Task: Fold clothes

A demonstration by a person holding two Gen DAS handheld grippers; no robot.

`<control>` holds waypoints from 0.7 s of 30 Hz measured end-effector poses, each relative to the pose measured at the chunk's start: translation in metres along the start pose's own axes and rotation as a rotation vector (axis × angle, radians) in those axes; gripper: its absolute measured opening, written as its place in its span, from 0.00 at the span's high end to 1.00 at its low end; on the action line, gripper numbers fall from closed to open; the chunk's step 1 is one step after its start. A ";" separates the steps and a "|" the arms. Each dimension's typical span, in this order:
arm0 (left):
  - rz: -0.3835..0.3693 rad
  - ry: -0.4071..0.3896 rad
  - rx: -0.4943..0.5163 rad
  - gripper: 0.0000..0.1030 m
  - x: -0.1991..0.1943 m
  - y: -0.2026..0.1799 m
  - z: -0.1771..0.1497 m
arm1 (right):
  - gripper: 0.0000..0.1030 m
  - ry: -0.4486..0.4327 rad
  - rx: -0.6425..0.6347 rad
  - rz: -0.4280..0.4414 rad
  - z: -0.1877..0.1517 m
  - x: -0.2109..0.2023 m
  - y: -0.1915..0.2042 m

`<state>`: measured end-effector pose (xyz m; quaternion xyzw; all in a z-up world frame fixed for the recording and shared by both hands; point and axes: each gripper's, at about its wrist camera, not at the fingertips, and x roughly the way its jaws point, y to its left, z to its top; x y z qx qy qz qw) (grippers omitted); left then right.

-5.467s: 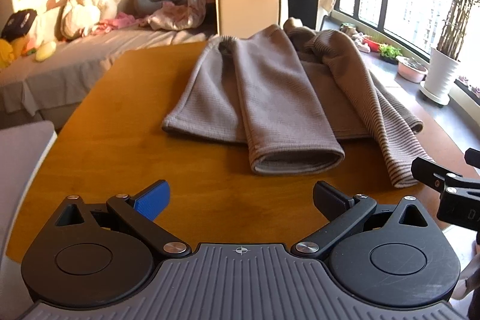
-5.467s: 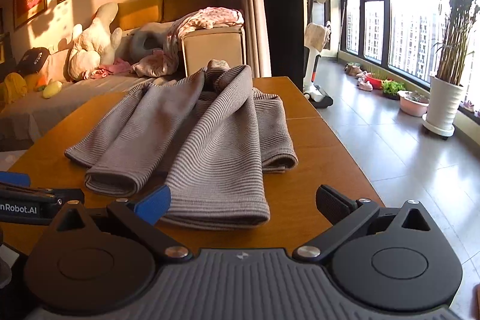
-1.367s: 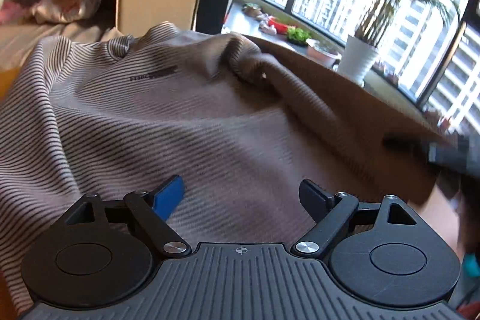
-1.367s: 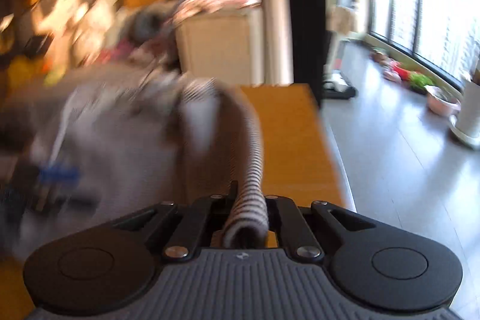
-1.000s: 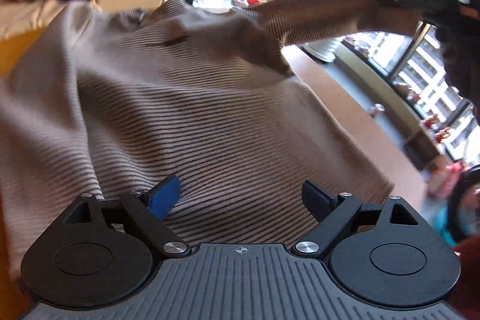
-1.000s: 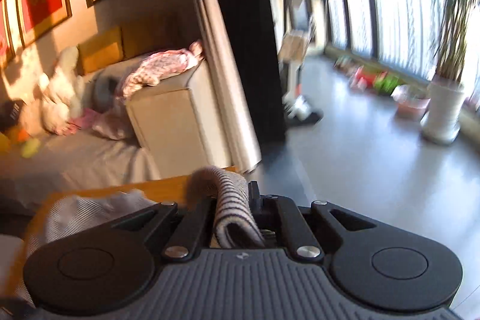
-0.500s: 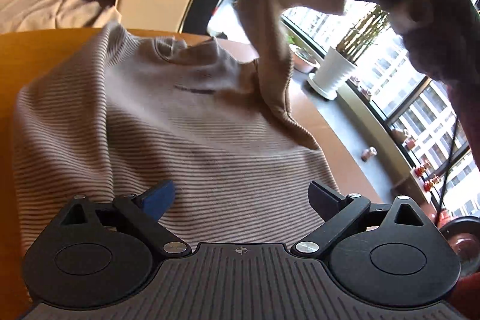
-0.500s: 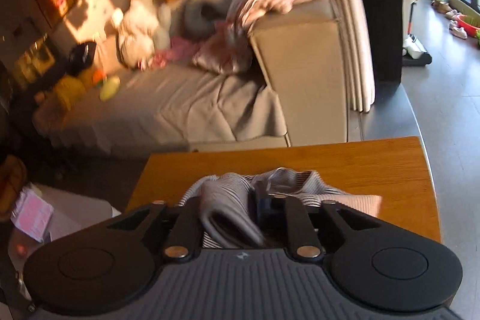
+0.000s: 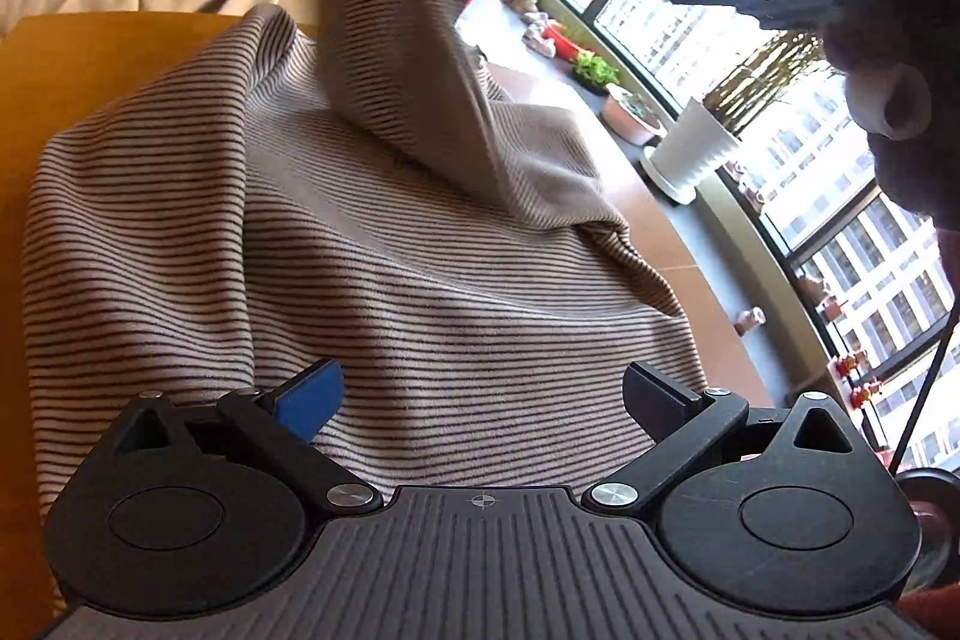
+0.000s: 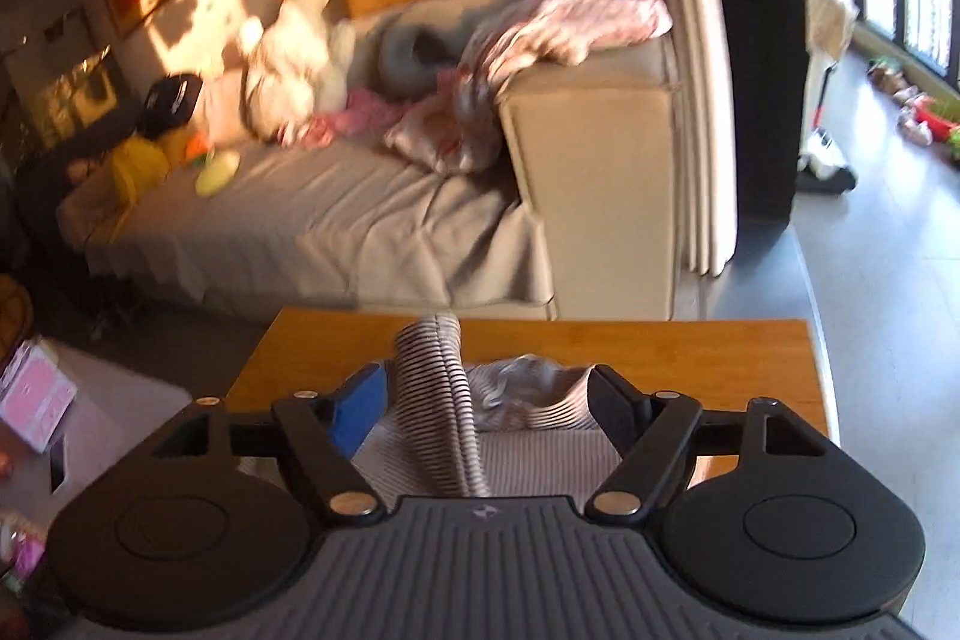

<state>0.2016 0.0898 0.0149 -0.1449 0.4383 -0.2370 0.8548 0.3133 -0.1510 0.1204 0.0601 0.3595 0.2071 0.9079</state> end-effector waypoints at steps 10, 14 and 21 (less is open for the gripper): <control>0.035 0.009 0.003 0.01 0.007 -0.001 0.007 | 0.62 0.030 -0.008 -0.040 -0.079 0.030 -0.036; 0.047 -0.007 0.023 0.01 0.008 -0.008 0.018 | 0.62 -0.010 -0.005 0.012 -0.088 0.044 -0.038; 0.072 -0.020 0.029 0.01 0.004 -0.012 0.023 | 0.57 0.027 0.201 0.096 -0.064 0.111 -0.029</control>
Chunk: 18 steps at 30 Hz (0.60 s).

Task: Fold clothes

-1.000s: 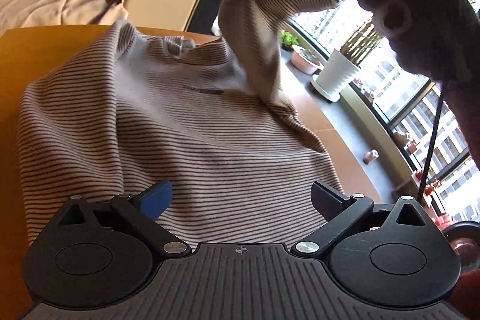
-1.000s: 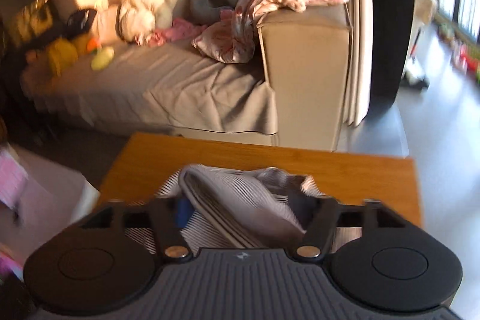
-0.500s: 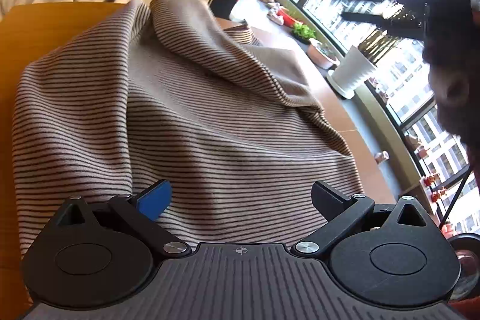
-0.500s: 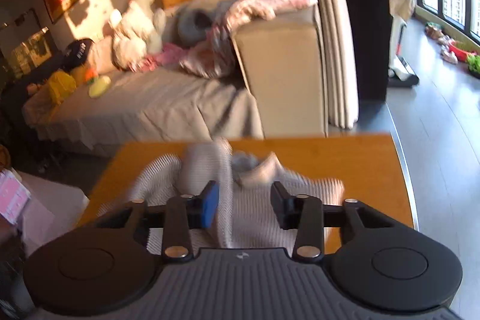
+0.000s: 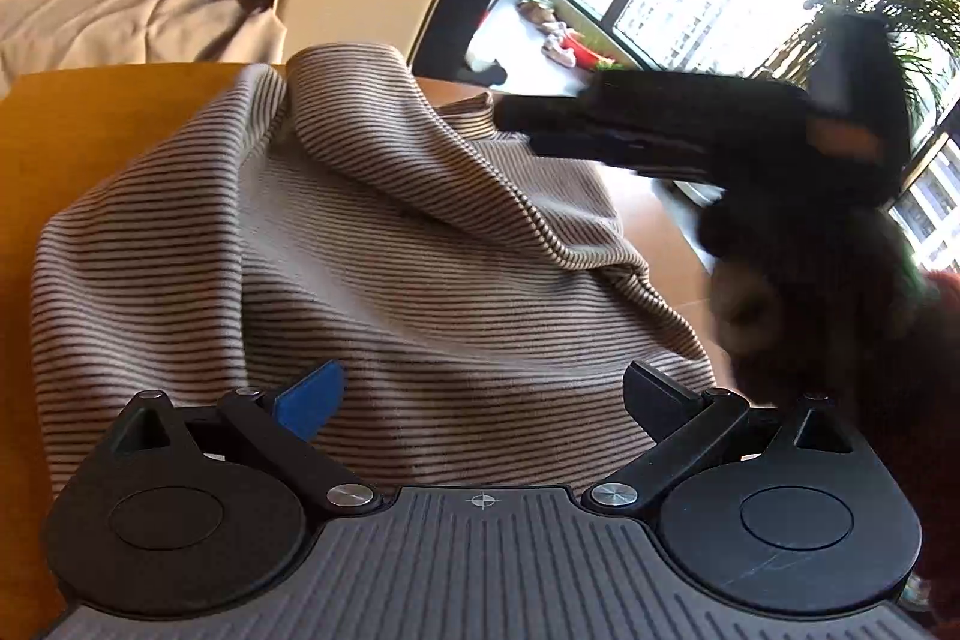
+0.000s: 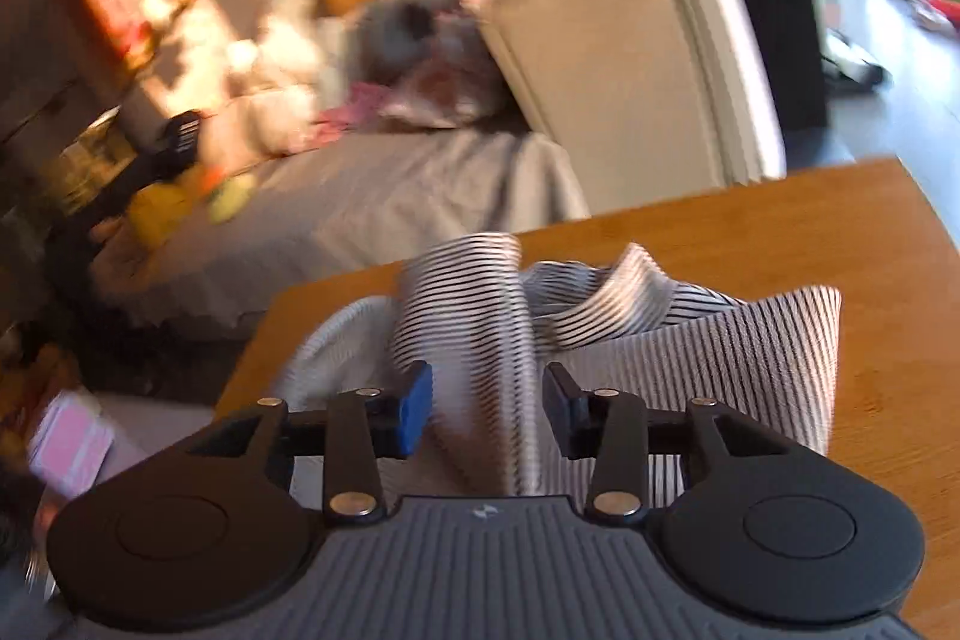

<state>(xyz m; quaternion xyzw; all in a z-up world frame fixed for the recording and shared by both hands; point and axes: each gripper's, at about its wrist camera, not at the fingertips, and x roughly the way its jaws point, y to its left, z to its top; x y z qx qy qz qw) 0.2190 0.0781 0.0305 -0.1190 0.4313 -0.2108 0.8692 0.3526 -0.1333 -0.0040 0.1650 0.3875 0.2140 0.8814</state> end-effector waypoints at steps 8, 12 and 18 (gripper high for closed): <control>0.012 0.002 -0.072 0.01 -0.008 0.026 -0.002 | 0.75 0.107 -0.191 0.325 -0.032 -0.014 0.025; 0.002 -0.024 -0.089 0.01 -0.011 0.030 0.007 | 0.63 0.038 -0.227 0.236 -0.040 -0.055 0.005; 0.018 -0.049 -0.125 0.01 -0.001 0.033 0.019 | 0.63 -0.088 -0.384 -0.185 -0.061 -0.100 -0.024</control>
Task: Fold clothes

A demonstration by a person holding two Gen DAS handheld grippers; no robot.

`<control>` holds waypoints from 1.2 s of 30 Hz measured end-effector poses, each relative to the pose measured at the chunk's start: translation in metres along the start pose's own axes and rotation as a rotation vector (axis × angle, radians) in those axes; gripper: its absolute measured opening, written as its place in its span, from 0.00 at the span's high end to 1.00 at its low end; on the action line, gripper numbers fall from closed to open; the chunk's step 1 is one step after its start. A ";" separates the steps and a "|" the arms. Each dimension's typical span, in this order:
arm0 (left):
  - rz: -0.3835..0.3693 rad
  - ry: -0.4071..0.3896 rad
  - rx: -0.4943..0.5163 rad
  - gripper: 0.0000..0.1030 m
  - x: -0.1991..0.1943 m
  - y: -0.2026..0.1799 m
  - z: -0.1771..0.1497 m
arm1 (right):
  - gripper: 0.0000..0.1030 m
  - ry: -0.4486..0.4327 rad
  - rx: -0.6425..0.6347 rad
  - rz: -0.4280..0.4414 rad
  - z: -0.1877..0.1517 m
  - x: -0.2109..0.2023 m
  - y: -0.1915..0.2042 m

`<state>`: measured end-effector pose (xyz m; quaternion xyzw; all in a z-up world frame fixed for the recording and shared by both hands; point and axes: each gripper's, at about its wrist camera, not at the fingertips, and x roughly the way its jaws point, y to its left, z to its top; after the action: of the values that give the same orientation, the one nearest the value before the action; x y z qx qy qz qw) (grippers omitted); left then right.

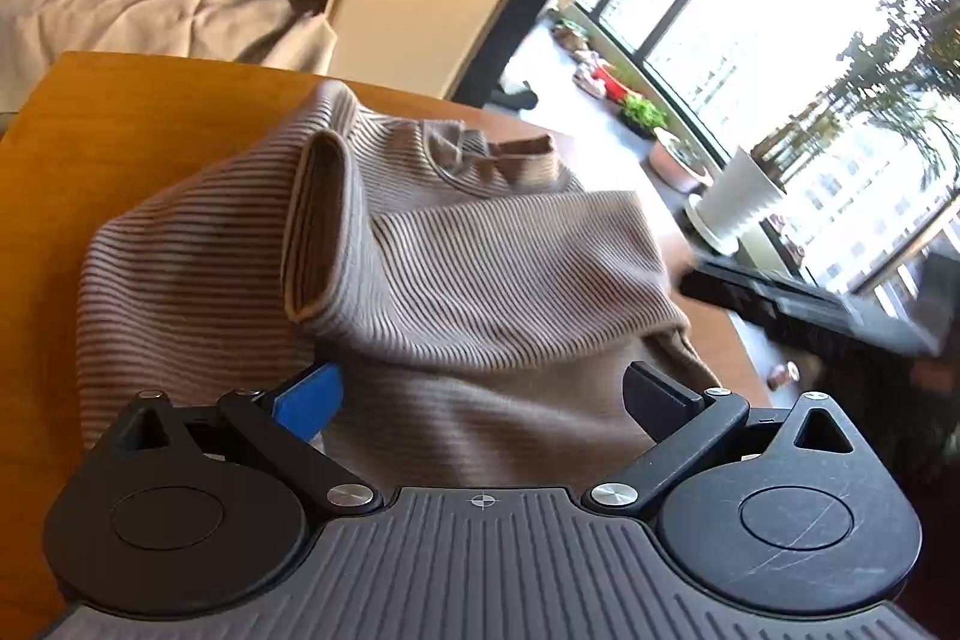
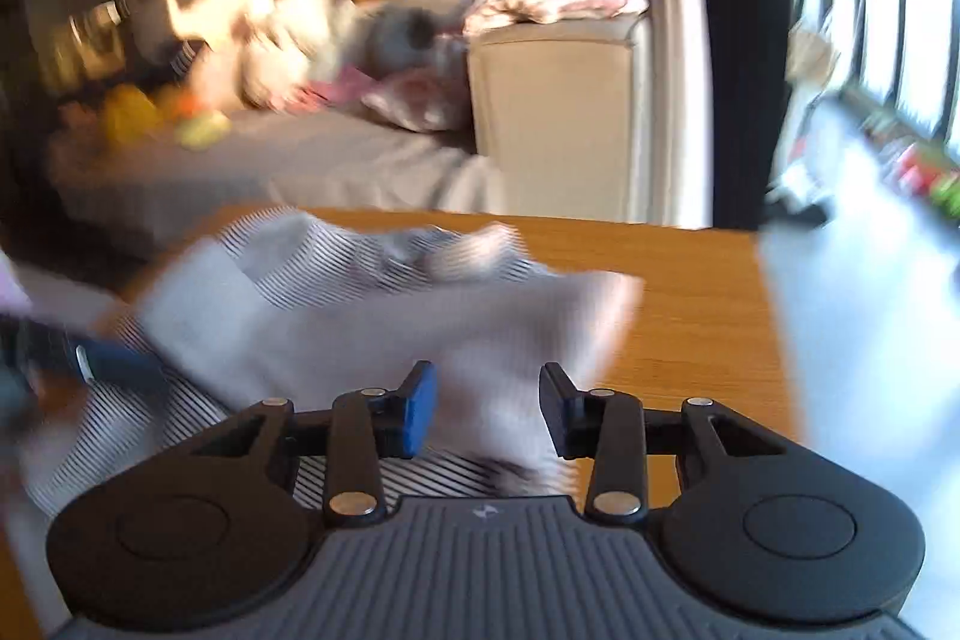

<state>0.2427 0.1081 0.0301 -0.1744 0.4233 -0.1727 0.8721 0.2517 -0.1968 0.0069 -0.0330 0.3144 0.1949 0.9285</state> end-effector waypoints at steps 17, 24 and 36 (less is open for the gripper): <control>0.141 -0.174 0.154 0.86 0.008 -0.027 0.042 | 0.95 -0.116 -0.781 -0.274 -0.047 0.022 0.069; 0.180 -0.270 0.314 0.86 0.034 -0.047 0.066 | 0.97 -0.088 -0.709 -0.374 -0.055 0.005 0.039; 0.324 -0.075 0.205 0.71 0.055 0.021 0.046 | 0.80 -0.113 -0.218 -0.077 -0.012 0.001 0.019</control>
<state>0.3147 0.1091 0.0099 -0.0207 0.3932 -0.0655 0.9169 0.2382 -0.1817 -0.0019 -0.1346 0.2372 0.1938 0.9424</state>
